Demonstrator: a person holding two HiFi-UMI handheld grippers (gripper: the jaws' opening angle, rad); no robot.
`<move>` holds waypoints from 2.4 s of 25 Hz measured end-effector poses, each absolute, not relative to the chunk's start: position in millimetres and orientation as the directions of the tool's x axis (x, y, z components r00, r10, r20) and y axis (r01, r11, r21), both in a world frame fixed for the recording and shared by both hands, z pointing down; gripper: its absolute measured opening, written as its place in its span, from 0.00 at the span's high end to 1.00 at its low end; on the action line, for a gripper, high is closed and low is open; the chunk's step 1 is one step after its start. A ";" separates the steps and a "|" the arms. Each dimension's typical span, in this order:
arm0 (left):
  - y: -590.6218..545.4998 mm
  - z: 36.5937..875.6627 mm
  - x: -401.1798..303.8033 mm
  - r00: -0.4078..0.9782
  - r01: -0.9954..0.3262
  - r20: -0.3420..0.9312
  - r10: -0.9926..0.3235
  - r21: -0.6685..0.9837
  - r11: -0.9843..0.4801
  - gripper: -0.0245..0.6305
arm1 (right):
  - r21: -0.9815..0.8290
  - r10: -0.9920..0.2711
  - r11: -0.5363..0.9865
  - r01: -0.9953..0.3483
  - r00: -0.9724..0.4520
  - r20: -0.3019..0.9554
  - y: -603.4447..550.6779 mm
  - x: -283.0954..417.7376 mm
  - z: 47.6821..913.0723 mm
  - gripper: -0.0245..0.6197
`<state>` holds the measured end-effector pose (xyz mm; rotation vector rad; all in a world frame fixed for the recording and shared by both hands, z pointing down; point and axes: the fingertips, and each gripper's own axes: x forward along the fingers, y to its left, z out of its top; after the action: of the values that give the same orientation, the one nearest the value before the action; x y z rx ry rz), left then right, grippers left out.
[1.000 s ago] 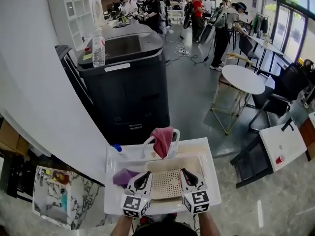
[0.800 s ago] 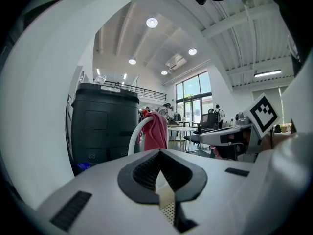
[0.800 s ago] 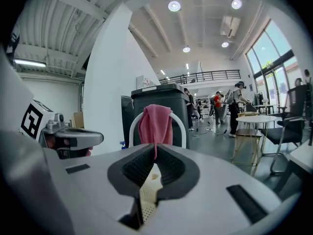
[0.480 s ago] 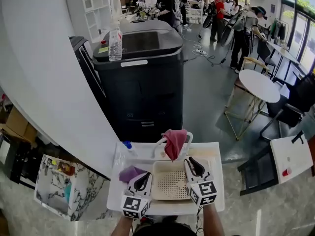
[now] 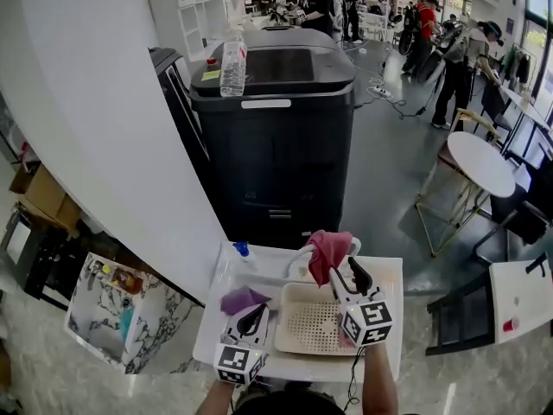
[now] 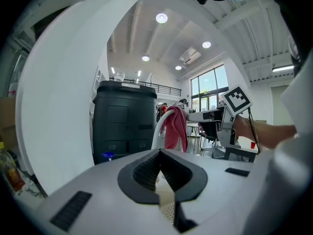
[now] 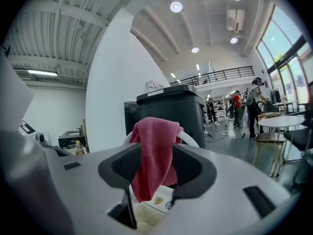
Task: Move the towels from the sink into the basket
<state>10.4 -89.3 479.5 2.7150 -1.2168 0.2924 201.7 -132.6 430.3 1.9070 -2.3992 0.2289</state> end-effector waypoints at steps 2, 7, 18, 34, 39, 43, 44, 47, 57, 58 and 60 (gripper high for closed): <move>-90.6 481.1 8.1 0.643 -0.757 0.244 -0.726 0.058 -0.651 0.96 | -0.087 -0.959 0.226 -0.970 -0.237 0.153 -139.3 203.1 432.6 0.64; -97.0 483.4 3.5 0.627 -0.770 0.250 -0.738 0.056 -0.635 0.96 | -0.103 -0.947 0.262 -0.960 -0.276 0.167 -152.4 198.0 439.6 0.61; -101.7 483.9 4.6 0.621 -0.774 0.256 -0.741 0.053 -0.631 0.96 | -0.072 -0.943 0.268 -0.961 -0.277 0.183 -160.0 197.7 444.1 0.64; -100.9 481.2 1.5 0.630 -0.767 0.254 -0.734 0.057 -0.639 0.96 | -0.036 -0.956 0.213 -0.976 -0.216 0.196 -159.9 201.7 442.9 0.88; -99.4 477.3 -1.5 0.638 -0.761 0.244 -0.731 0.056 -0.646 0.96 | -0.026 -0.967 0.195 -0.980 -0.197 0.161 -152.6 204.1 428.8 0.89; -98.4 476.3 -2.7 0.646 -0.755 0.238 -0.726 0.057 -0.653 0.96 | -0.005 -0.978 0.178 -0.984 -0.177 0.112 -148.0 208.8 404.9 0.89; -97.9 475.6 -2.3 0.648 -0.753 0.235 -0.724 0.058 -0.656 0.96 | 0.001 -0.980 0.173 -0.985 -0.172 0.100 -146.6 210.3 398.5 0.89; -95.7 473.5 -0.6 0.656 -0.747 0.230 -0.719 0.063 -0.662 0.96 | 0.020 -0.985 0.159 -0.987 -0.157 0.069 -141.2 214.6 380.9 0.89; -91.4 473.7 11.0 0.700 -0.707 0.216 -0.681 0.073 -0.703 0.96 | 0.069 -0.998 0.053 -0.996 -0.055 -0.018 -110.7 244.5 335.7 0.89; -91.1 473.4 13.1 0.706 -0.701 0.215 -0.675 0.074 -0.710 0.96 | 0.071 -0.999 0.041 -0.997 -0.043 -0.023 -106.6 248.1 333.1 0.89; -91.1 473.3 17.7 0.719 -0.687 0.212 -0.661 0.073 -0.723 0.96 | 0.074 -0.999 0.018 -0.997 -0.020 -0.031 -98.6 254.3 329.2 0.89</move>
<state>17.7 -91.1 473.3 2.7753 -1.0948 0.2572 254.3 -98.6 329.2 2.1774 -2.2196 -0.1160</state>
